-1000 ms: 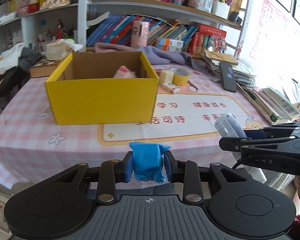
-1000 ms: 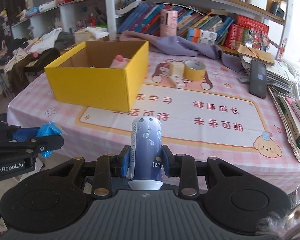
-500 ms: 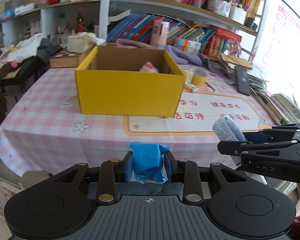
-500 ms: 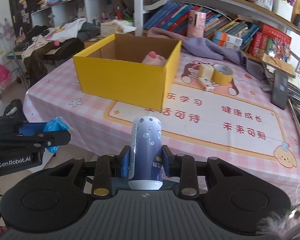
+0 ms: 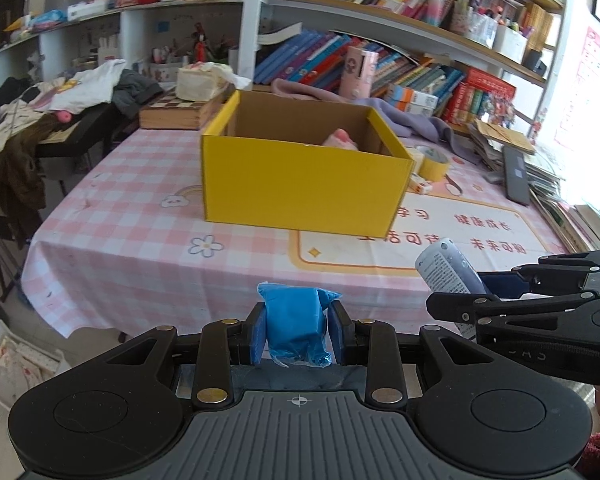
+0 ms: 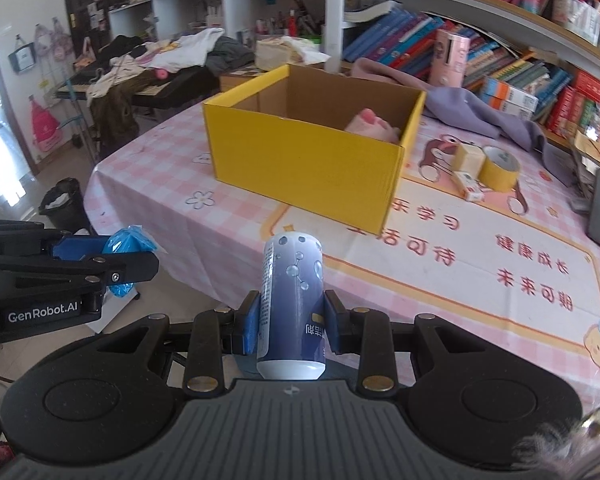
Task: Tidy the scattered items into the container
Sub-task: 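Lift the blue item with the left tool while the right tool carries the spray bottle to the yellow box, then open the left gripper over the yellow box while the right gripper releases the spray bottle inside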
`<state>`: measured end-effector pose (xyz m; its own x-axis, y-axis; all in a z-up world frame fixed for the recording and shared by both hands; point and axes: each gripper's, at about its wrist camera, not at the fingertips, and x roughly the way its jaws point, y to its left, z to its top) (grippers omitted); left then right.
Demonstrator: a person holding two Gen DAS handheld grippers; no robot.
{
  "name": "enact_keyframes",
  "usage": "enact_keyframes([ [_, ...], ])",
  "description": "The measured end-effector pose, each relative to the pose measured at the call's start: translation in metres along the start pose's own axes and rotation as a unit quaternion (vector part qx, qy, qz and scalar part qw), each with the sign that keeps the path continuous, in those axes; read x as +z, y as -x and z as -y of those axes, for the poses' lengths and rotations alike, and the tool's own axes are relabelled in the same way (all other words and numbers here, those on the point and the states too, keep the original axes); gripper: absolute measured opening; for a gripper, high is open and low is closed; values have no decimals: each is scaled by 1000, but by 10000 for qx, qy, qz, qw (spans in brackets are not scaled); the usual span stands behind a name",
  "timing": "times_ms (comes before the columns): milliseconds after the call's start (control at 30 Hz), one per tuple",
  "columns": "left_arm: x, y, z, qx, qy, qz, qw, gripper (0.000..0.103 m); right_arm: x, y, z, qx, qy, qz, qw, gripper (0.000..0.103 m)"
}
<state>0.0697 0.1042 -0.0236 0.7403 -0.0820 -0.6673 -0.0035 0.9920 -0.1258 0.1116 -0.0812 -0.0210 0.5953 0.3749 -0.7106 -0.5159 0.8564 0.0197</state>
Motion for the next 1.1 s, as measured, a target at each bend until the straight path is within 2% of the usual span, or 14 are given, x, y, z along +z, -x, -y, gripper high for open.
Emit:
enact_keyframes([
  [300, 21, -18, -2, 182, -17, 10, 9998, 30, 23, -20, 6, 287, 247, 172, 9991, 31],
  [633, 85, -35, 1, 466, -186, 748, 9959, 30, 89, -34, 35, 363, 591, 1162, 9908, 31],
  [767, 118, -54, 3, 559, -310, 874, 9941, 30, 126, -42, 53, 460, 632, 1551, 9848, 31],
  [900, 146, -73, 7, 595, -484, 946, 9926, 30, 162, -60, 76, 525, 619, 1517, 9851, 31],
  [1100, 183, -117, 8, 765, -697, 813, 9913, 30, 210, -114, 108, 663, 578, 983, 9913, 31],
])
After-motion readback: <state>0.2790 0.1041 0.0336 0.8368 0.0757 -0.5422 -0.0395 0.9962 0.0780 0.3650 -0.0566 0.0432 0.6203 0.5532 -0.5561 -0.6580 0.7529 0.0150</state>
